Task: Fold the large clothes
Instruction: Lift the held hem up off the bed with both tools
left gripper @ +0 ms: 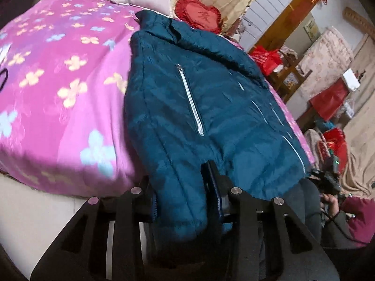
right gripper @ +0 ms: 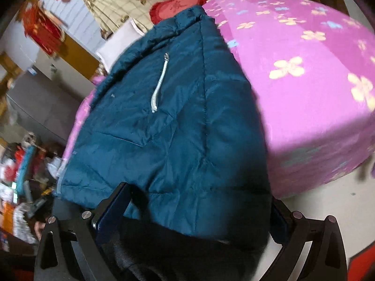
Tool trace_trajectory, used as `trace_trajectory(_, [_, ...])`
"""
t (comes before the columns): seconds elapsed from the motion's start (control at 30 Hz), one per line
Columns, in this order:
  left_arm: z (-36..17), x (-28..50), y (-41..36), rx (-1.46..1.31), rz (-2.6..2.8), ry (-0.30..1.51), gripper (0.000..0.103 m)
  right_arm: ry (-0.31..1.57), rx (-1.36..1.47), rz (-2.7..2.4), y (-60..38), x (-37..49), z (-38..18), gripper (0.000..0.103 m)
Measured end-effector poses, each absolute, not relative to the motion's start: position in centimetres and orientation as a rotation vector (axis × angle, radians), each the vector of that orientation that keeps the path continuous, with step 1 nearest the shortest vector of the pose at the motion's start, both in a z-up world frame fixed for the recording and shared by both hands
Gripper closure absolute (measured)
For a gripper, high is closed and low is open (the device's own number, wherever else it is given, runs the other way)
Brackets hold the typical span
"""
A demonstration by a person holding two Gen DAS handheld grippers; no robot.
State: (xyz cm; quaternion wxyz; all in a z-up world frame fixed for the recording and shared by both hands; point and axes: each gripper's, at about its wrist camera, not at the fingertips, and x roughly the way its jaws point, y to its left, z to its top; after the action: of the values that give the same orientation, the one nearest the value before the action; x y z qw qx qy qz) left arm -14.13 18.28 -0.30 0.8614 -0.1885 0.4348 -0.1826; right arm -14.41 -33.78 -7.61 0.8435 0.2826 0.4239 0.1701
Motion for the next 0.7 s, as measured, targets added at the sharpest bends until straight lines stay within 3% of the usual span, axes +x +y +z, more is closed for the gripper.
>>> trace_trajectory(0.13, [0.6,-12.5,18.0,-0.415,-0.385,0.882,0.061,0.775,0.655,0.502,-34.2,-15.4,-6.2,0.011])
trace_trajectory(0.3, [-0.3,-10.8,17.6,-0.388,-0.354,0.905,0.060,0.735,0.612,0.506,-34.4,-14.4,-5.8,0.013])
trace_trajectory(0.57, [-0.9,-10.8,18.0,-0.397,-0.309,0.914,0.068,0.729,0.641,0.492,-35.5,-13.1,-6.4,0.055])
trace_trajectory(0.63, [-1.0,-11.0,18.0,-0.392,-0.310,0.908,0.068,0.752,0.631,0.456,-35.7,-12.9,-6.5,0.070])
trace_trajectory(0.7, [-1.0,-11.2,17.8,-0.371,-0.307,0.898,0.068,0.764,0.633,0.449,-35.9,-12.7,-6.5,0.071])
